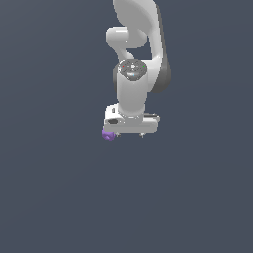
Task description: Pick up the object and move it to a goal position.
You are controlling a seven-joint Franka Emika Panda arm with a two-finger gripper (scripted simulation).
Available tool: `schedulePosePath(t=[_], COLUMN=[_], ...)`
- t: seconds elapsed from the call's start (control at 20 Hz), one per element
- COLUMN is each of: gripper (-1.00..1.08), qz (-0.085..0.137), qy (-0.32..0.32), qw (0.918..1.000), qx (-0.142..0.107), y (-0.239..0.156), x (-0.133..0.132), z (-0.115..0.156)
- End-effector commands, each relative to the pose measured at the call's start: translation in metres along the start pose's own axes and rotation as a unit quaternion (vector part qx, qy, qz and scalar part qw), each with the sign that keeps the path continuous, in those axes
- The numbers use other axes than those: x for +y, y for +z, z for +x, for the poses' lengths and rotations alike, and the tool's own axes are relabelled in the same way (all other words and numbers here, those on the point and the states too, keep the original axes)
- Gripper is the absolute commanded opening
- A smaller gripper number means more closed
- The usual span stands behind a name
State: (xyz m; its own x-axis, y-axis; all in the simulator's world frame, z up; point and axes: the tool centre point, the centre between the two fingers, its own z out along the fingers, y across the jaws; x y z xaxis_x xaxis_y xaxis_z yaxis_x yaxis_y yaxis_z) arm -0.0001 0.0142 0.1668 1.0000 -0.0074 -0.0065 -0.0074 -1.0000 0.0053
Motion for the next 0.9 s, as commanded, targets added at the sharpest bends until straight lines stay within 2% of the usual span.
schedulePosePath(t=[0.0, 0.5, 0.85], gripper=[1.00, 1.00, 1.00], qz=[0.000, -0.006, -0.005], qy=[0.000, 0.001, 0.010], qw=[1.0000, 1.0000, 0.9999], qx=[0.000, 0.001, 0.001], y=[0.000, -0.010, -0.003], x=[0.000, 0.012, 0.019], z=[0.000, -0.002, -0.008])
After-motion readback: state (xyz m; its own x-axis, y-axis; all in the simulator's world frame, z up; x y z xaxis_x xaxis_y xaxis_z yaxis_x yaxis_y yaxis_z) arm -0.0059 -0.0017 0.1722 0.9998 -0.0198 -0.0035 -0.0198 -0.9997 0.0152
